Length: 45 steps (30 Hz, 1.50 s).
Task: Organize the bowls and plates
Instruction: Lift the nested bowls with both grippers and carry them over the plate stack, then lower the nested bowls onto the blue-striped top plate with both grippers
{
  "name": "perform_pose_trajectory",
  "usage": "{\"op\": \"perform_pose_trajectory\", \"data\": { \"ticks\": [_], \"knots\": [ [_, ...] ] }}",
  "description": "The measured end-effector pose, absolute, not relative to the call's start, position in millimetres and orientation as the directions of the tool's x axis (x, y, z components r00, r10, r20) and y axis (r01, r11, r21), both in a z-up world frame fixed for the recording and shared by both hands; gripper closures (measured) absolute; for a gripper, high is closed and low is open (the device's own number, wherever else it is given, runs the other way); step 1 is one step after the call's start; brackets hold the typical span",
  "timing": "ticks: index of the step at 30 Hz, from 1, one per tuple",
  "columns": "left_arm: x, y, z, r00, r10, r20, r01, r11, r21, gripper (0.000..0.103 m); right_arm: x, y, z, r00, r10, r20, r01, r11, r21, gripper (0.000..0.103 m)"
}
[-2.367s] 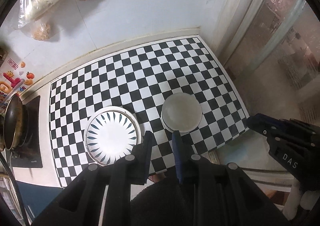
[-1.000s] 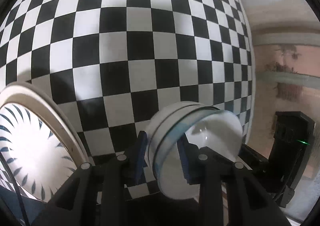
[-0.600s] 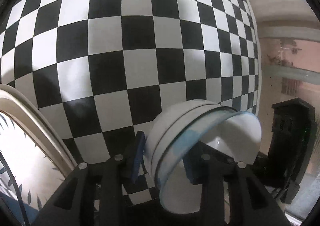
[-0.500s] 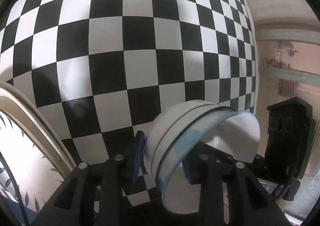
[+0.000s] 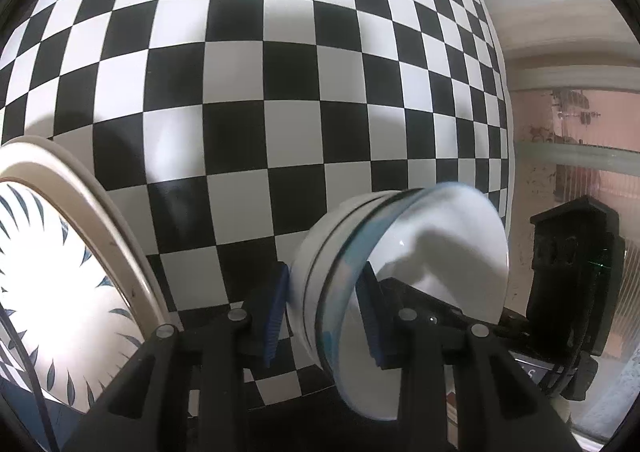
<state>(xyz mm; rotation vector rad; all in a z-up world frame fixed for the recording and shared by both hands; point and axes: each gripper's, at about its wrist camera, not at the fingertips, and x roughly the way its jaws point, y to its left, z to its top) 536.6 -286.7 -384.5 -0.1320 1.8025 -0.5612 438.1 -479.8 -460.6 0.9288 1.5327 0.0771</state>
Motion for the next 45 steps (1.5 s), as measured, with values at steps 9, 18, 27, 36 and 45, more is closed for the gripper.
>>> {"op": "perform_pose_trajectory", "data": {
  "ticks": [9, 18, 27, 36, 45],
  "knots": [
    [542, -268, -369, -0.269, -0.387, -0.882, 0.18, 0.879, -0.441, 0.073, 460, -466, -443, 0.114, 0.575, -0.81, 0.458, 0.693, 0.557, 0.048],
    [549, -245, -342, -0.193, -0.394, -0.899, 0.18, 0.886, -0.427, 0.073, 481, -440, -410, 0.124, 0.566, -0.815, 0.382, 0.731, 0.565, 0.049],
    [556, -203, -325, -0.125, -0.409, -0.904, 0.128, 0.897, -0.424, 0.073, 498, -402, -386, 0.107, 0.572, -0.813, 0.294, 0.763, 0.576, 0.05],
    [555, -149, -315, -0.076, -0.414, -0.907, 0.059, 0.906, -0.419, 0.073, 516, -355, -376, 0.07, 0.591, -0.804, 0.208, 0.779, 0.591, 0.05],
    [551, -95, -322, -0.053, -0.399, -0.915, -0.034, 0.917, -0.398, 0.073, 527, -299, -385, 0.003, 0.61, -0.792, 0.137, 0.785, 0.605, 0.05]
  ]
}}
